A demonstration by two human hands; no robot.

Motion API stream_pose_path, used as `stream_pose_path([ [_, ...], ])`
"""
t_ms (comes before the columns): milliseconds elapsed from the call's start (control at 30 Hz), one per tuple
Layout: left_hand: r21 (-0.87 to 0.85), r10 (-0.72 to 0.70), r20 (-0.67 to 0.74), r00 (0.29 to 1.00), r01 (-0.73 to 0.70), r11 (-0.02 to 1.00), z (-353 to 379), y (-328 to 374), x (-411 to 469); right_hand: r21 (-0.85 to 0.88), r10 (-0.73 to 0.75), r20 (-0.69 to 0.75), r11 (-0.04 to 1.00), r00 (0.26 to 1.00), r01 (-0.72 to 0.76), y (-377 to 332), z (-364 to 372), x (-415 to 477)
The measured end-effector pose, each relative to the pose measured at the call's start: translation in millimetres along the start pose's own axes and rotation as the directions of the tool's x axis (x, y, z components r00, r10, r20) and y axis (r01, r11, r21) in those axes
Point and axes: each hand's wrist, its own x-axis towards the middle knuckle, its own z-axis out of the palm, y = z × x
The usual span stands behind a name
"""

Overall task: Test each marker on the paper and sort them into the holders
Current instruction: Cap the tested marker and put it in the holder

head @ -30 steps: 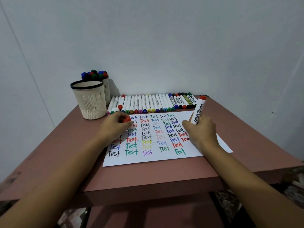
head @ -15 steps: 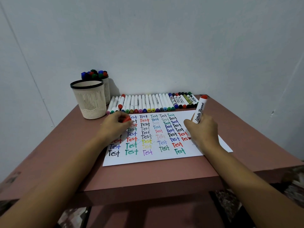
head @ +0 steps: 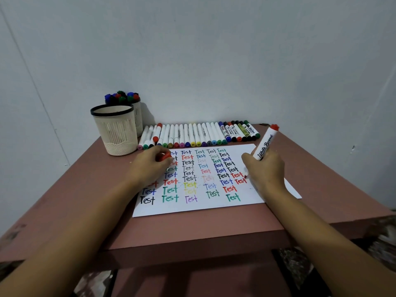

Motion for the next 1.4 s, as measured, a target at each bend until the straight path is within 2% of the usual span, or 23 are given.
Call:
stream_pose_path([
  [167, 0.056, 0.068, 0.002, 0.998, -0.068, 0.996, 1, 2, -2, 0.291, 0.066, 0.037, 0.954, 0.997, -0.074, -4, -3, 2],
  [367, 0.005, 0.218, -0.010, 0.976, -0.218, 0.976, 3, 8, -9, 0.409, 0.087, 0.277, 0.890, 0.957, -0.199, -19, 7, 5],
  [500, -0.004, 0.295, 0.008, 0.955, -0.295, 0.955, 2, 14, -11, 0.568, 0.059, 0.434, 0.757, 0.899, -0.323, -37, 19, 10],
  [733, -0.030, 0.274, -0.028, 0.961, -0.274, 0.961, 6, 14, -9, 0.577, -0.037, 0.564, 0.732, 0.825, -0.362, -46, 48, 11],
  [1033, -0.025, 0.312, -0.026, 0.950, -0.313, 0.950, 5, 12, -5, 0.545, -0.079, 0.580, 0.778, 0.811, -0.314, -37, 57, 6],
  [1233, -0.040, 0.407, -0.052, 0.912, -0.409, 0.911, 8, 13, -8, 0.412, -0.093, 0.618, 0.884, 0.781, -0.221, -29, 60, 4],
  [1333, -0.047, 0.471, -0.065, 0.880, -0.474, 0.879, 8, 12, -7, 0.421, -0.061, 0.654, 0.858, 0.754, -0.295, -30, 60, 4],
  [1400, -0.055, 0.505, -0.047, 0.862, -0.507, 0.860, 7, 13, -7, 0.454, -0.098, 0.676, 0.836, 0.731, -0.308, -30, 59, 4],
])
